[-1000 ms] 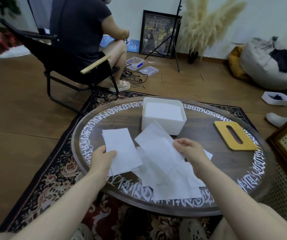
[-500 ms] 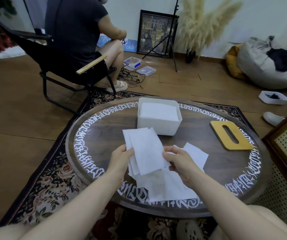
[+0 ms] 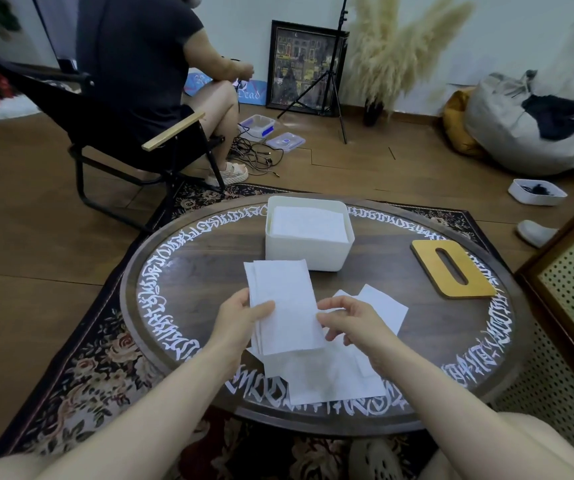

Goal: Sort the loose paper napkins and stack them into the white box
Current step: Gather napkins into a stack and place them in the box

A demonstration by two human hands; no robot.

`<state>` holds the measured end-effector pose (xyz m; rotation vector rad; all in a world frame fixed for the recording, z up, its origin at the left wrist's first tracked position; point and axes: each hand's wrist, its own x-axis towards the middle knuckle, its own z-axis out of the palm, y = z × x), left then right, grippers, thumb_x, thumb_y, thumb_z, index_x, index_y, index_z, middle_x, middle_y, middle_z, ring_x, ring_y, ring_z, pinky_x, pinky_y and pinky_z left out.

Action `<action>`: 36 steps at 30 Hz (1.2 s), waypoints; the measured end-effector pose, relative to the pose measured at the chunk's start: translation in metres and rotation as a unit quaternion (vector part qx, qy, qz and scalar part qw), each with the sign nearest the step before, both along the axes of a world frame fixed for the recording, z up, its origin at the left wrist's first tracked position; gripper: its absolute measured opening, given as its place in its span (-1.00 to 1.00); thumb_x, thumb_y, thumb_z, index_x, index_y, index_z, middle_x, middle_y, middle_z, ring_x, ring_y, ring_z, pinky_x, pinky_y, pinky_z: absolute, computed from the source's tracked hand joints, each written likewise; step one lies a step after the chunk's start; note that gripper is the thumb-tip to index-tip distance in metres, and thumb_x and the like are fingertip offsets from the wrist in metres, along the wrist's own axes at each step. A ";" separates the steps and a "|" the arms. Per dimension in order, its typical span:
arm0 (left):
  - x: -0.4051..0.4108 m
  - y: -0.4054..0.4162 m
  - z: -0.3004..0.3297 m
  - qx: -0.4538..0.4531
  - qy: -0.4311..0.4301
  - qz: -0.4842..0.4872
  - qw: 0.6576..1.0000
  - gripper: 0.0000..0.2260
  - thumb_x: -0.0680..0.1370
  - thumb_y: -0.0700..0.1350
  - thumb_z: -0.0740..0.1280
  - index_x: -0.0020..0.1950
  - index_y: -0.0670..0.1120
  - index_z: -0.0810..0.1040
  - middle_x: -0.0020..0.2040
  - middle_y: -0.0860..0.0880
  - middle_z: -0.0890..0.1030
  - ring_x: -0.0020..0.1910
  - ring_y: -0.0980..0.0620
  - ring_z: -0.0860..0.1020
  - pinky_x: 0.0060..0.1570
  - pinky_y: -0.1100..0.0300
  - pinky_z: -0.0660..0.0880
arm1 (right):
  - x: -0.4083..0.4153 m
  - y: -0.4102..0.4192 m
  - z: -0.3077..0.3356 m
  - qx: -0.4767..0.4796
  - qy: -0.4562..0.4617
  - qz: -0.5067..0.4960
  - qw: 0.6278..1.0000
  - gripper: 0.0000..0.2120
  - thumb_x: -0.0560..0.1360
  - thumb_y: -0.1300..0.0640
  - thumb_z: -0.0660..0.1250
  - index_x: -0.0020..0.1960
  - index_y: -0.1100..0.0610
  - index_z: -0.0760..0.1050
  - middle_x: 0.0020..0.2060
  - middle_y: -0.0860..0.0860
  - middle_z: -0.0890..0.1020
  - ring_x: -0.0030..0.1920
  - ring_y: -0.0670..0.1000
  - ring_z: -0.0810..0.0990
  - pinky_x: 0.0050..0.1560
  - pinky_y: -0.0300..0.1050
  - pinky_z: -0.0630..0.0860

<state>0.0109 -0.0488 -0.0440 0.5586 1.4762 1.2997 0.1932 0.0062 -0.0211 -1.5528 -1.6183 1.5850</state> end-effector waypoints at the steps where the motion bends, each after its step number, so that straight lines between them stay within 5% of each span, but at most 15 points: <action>1: -0.002 0.000 0.001 -0.001 -0.003 -0.005 1.000 -0.82 0.52 -0.30 0.34 0.06 -0.08 0.59 0.03 -0.07 0.68 0.02 -0.09 0.63 0.12 -0.08 0.53 | 0.002 0.001 0.000 -0.001 -0.007 0.004 1.000 -0.79 0.48 0.13 0.40 0.11 0.08 0.51 -0.19 -0.05 0.65 -0.29 -0.11 0.55 -0.25 -0.21 0.34; 6: -0.010 -0.002 0.010 -0.031 0.006 -0.185 0.982 -0.76 0.50 -0.32 0.33 0.12 -0.14 0.60 0.05 -0.16 0.68 -0.02 -0.13 0.64 -0.03 0.06 0.56 | 0.015 0.010 0.001 -0.044 -0.001 0.026 0.999 -0.55 0.42 -0.05 0.45 0.25 -0.01 0.42 0.06 -0.03 0.60 -0.01 -0.06 0.58 -0.10 -0.17 0.44; 13: -0.009 -0.010 0.009 -0.048 0.016 -0.349 0.936 -0.67 0.34 -0.21 0.44 0.11 -0.17 0.63 0.06 -0.19 0.67 0.00 -0.14 0.63 0.10 0.04 0.55 | 0.025 0.011 -0.004 -0.086 -0.054 0.132 0.986 -0.24 0.13 -0.14 0.57 0.29 -0.05 0.43 0.11 -0.02 0.61 0.16 -0.06 0.56 0.04 -0.16 0.46; 17: -0.009 -0.009 0.011 -0.047 0.053 -0.340 0.938 -0.73 0.37 -0.23 0.49 0.05 -0.14 0.64 -0.04 -0.17 0.68 -0.14 -0.07 0.64 -0.05 0.13 0.58 | 0.026 0.009 -0.005 -0.100 -0.027 0.174 0.979 -0.45 0.23 0.01 0.57 0.19 0.08 0.57 0.05 -0.01 0.69 0.09 0.00 0.65 0.22 -0.02 0.52; 23: -0.010 -0.009 0.010 -0.030 0.056 -0.250 0.966 -0.81 0.41 -0.28 0.48 0.00 -0.12 0.65 -0.07 -0.11 0.69 -0.20 -0.02 0.66 -0.26 0.22 0.54 | 0.025 0.005 -0.006 -0.083 0.036 0.108 0.990 -0.73 0.41 0.20 0.48 0.11 0.13 0.62 -0.01 0.04 0.71 0.01 0.06 0.68 0.01 -0.08 0.59; 29: -0.005 -0.006 0.002 0.005 -0.013 -0.108 0.994 -0.75 0.39 -0.40 0.44 -0.01 -0.14 0.61 -0.06 -0.14 0.68 -0.15 -0.08 0.64 -0.07 0.04 0.57 | 0.018 0.000 -0.013 -0.010 0.108 -0.045 0.993 -0.78 0.43 0.27 0.45 0.07 0.14 0.60 -0.04 0.06 0.71 -0.06 0.07 0.69 -0.09 -0.05 0.62; 36: 0.004 -0.006 -0.006 0.056 0.006 -0.062 0.996 -0.74 0.40 -0.43 0.42 -0.04 -0.12 0.61 -0.10 -0.06 0.71 -0.15 0.01 0.66 -0.18 0.18 0.58 | 0.008 -0.014 -0.028 0.082 0.210 -0.101 0.969 -0.77 0.45 0.34 0.41 0.05 0.12 0.55 -0.09 0.00 0.71 -0.08 -0.01 0.68 -0.09 -0.13 0.62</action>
